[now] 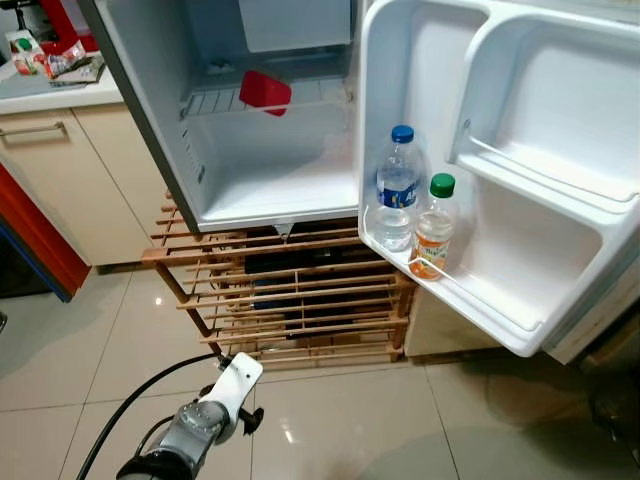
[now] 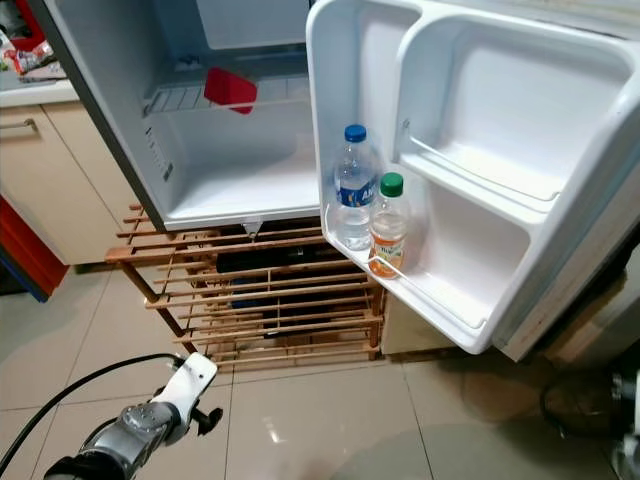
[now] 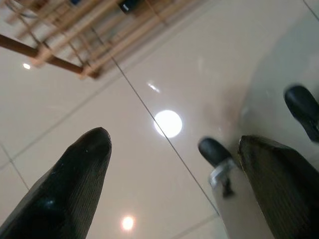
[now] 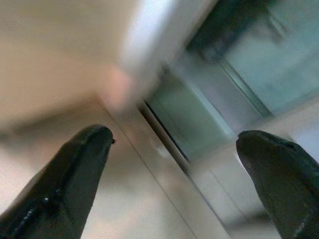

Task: Restocking fridge

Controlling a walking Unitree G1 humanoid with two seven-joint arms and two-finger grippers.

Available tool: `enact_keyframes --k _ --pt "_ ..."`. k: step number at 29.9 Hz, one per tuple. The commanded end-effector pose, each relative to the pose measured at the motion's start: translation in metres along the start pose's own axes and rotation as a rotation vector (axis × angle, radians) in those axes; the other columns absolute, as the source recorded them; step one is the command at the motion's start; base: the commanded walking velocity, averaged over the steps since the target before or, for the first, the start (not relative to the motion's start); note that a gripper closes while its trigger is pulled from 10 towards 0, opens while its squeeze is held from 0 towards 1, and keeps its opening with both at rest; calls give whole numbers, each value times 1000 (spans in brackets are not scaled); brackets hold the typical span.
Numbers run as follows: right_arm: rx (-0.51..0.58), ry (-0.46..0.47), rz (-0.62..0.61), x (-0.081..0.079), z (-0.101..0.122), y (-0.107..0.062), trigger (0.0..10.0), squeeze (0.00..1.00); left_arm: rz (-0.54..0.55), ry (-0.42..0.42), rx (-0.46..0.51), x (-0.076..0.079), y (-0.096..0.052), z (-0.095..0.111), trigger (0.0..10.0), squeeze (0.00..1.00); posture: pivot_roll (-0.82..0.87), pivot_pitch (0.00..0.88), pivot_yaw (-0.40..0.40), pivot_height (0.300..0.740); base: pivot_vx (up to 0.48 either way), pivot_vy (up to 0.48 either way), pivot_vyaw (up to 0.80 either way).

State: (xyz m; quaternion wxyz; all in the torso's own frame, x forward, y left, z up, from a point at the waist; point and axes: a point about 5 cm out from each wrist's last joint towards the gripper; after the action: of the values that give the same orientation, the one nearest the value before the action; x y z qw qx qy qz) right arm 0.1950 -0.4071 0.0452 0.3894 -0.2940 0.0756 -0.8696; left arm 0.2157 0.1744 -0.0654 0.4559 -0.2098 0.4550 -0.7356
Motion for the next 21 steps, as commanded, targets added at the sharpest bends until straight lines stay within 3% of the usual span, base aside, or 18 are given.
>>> enact_keyframes --k 1,8,10,11,13,16,19,21 --pt "60 48 70 -13 15 2 10000 0 -2 34 -61 -2 -2 -19 10000 0 -185 0 95 740 0 0 0" --pt "185 101 245 -42 48 1 10000 0 33 10 -200 -13 -13 -63 10000 0 -174 0 87 740 0 0 0" --pt "215 92 382 -60 52 -6 10000 0 37 -12 -251 -16 -18 -79 10000 0 -175 0 87 740 0 0 0" --pt "215 92 382 -60 52 -6 10000 0 37 -12 -251 -16 -18 -79 10000 0 -175 0 87 740 0 0 0" --pt "227 85 525 -78 52 -16 10000 0 24 -1 -278 -16 -21 -86 10000 0 -177 0 91 740 0 0 0" --pt "243 80 652 -95 54 -29 10000 0 -9 56 -307 -15 -22 -91 10000 0 -184 0 99 740 0 0 0" --pt "258 58 796 -115 57 -45 10000 0 -54 170 -348 -13 -24 -97 10000 0 -188 0 105 740 0 0 0" --pt "288 57 972 -135 67 -70 10000 0 -59 215 -378 -16 -27 -102 10000 0 -190 0 109 740 0 0 0"
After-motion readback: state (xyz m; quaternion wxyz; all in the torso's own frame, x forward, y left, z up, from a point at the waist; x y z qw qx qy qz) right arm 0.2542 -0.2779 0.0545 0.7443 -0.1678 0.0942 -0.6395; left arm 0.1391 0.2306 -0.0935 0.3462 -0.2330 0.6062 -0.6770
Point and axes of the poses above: a point about 5 cm out from each wrist's last joint towards the gripper, its own y axis pointing out of the wrist towards the gripper, its own z axis along the axis of the wrist's last joint, x = y × z, and after that the axes turned 1 degree about -y, right-handed
